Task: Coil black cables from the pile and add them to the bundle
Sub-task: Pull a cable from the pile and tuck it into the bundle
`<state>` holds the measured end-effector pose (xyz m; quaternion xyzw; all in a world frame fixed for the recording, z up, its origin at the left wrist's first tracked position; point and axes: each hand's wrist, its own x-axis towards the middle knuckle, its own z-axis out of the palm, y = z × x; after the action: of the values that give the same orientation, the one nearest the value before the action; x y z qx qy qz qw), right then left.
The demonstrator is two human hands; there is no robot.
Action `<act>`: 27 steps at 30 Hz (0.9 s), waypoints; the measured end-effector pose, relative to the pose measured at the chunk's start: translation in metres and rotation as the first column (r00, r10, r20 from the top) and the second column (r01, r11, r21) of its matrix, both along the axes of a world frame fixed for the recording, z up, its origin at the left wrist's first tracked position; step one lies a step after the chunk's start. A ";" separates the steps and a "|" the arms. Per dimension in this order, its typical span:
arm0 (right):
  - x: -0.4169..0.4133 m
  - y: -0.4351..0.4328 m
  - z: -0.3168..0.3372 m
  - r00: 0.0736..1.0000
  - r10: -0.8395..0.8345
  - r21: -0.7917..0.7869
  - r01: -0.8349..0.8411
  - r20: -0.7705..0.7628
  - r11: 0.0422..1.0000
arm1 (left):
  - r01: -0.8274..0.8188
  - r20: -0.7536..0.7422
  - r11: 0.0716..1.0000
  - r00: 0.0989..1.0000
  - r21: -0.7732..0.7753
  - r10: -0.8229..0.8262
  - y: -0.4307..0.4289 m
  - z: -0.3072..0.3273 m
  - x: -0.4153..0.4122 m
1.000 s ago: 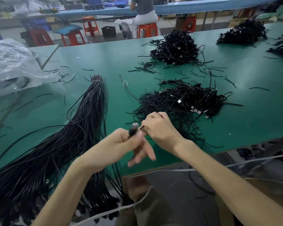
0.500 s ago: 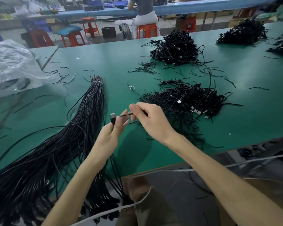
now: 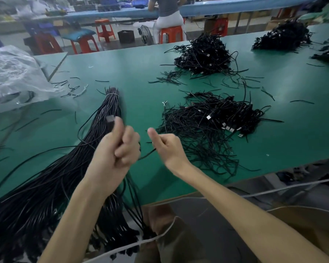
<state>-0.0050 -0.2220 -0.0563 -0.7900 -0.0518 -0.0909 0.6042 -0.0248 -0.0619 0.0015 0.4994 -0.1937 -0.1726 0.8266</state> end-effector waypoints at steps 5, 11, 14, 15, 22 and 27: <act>0.024 -0.005 0.023 0.996 0.015 -0.154 -0.002 0.084 0.988 | -0.065 0.304 0.624 0.910 0.779 -0.284 -0.006 -0.020 -0.005; 0.032 0.002 0.041 0.976 0.089 -0.301 -0.026 0.199 0.953 | -0.396 0.459 0.643 0.885 0.656 0.078 -0.007 -0.040 0.009; 0.032 0.005 0.043 0.976 0.094 -0.275 -0.037 0.197 0.961 | -0.487 0.442 0.702 0.856 0.520 0.266 -0.014 -0.044 0.011; 0.030 0.006 0.043 0.977 0.101 -0.244 -0.053 0.189 0.968 | -0.498 0.378 0.731 0.859 0.466 0.345 -0.015 -0.044 0.012; 0.008 0.032 0.024 0.982 0.081 -0.057 -0.072 0.171 0.996 | -0.380 -0.122 0.918 0.922 -0.116 0.366 -0.029 -0.017 0.023; 0.015 0.024 0.006 0.998 0.005 -0.037 -0.003 0.065 0.999 | -0.322 -0.218 0.876 0.942 -0.358 0.257 -0.012 0.007 0.025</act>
<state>0.0098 -0.1982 -0.0508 -0.7974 -0.0747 -0.1145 0.5878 -0.0001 -0.0743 0.0081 0.3328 -0.0785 -0.0453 0.9386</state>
